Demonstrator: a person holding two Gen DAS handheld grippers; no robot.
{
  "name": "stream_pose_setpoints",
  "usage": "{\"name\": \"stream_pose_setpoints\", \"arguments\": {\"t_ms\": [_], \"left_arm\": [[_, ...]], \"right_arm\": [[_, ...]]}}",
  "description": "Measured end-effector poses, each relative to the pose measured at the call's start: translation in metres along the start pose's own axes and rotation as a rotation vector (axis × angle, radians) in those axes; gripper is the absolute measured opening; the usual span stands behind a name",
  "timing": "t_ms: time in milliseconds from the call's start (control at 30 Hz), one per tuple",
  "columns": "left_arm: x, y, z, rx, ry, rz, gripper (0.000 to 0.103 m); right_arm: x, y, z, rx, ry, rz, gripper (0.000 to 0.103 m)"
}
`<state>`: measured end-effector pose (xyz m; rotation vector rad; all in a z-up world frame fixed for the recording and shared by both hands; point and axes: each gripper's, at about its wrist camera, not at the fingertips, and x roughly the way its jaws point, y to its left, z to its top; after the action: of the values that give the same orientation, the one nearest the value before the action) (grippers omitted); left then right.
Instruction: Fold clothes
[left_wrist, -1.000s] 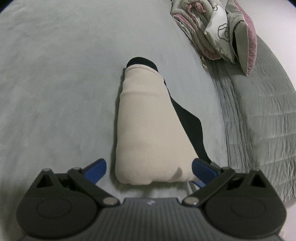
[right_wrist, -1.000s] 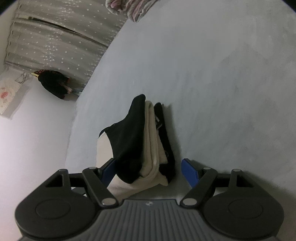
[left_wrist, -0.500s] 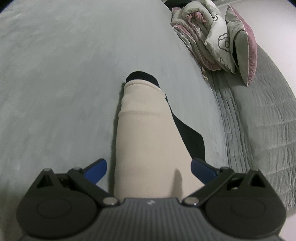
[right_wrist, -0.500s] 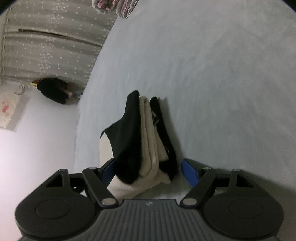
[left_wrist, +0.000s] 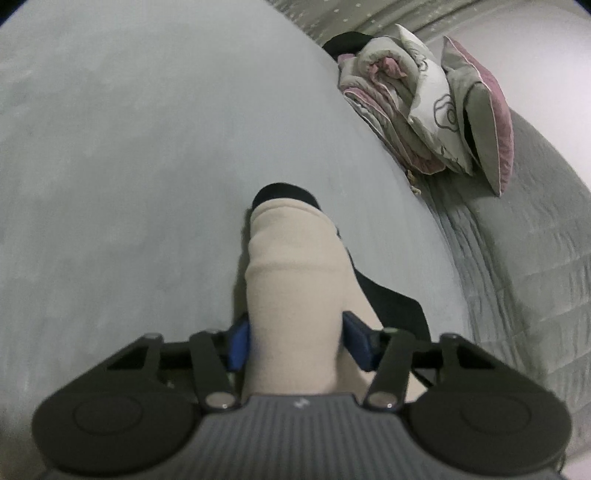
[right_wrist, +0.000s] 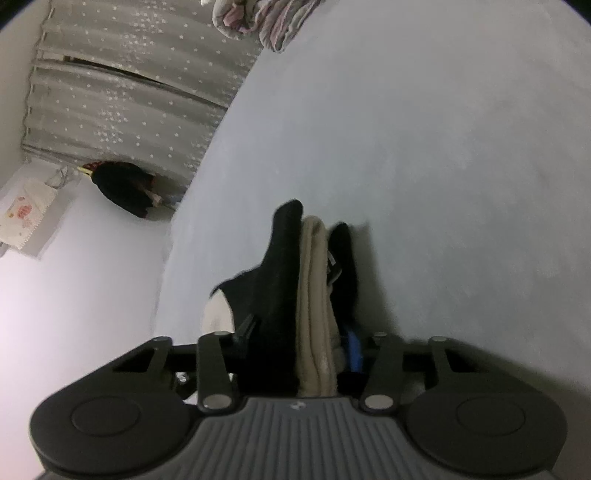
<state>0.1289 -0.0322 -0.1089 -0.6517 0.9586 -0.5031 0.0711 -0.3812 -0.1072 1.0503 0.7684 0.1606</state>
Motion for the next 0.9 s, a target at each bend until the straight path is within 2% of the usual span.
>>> {"name": "stream_pose_setpoints", "arguments": {"t_ms": [133,300,600,733,900], "left_arm": [[0.007,-0.025,0.011,0.016,-0.011,-0.014,0.045],[0.035,-0.065,0.022,0.055,-0.005,-0.039,0.045],[0.132,-0.149,0.030,0.080,0.005,-0.114,0.045],[0.177,-0.184,0.038,0.091,-0.006,-0.156,0.045],[0.223,-0.213,0.047,0.105,-0.042,-0.193,0.045]], "right_arm": [[-0.006,0.011,0.013,-0.007,-0.035,0.022,0.042],[-0.021,0.009,0.050,-0.010,-0.080,0.048,0.042],[-0.060,-0.021,0.141,-0.005,-0.178,0.017,0.042],[-0.076,-0.033,0.187,-0.044,-0.226,-0.003,0.042],[-0.079,-0.044,0.229,-0.102,-0.279,-0.022,0.042]]}}
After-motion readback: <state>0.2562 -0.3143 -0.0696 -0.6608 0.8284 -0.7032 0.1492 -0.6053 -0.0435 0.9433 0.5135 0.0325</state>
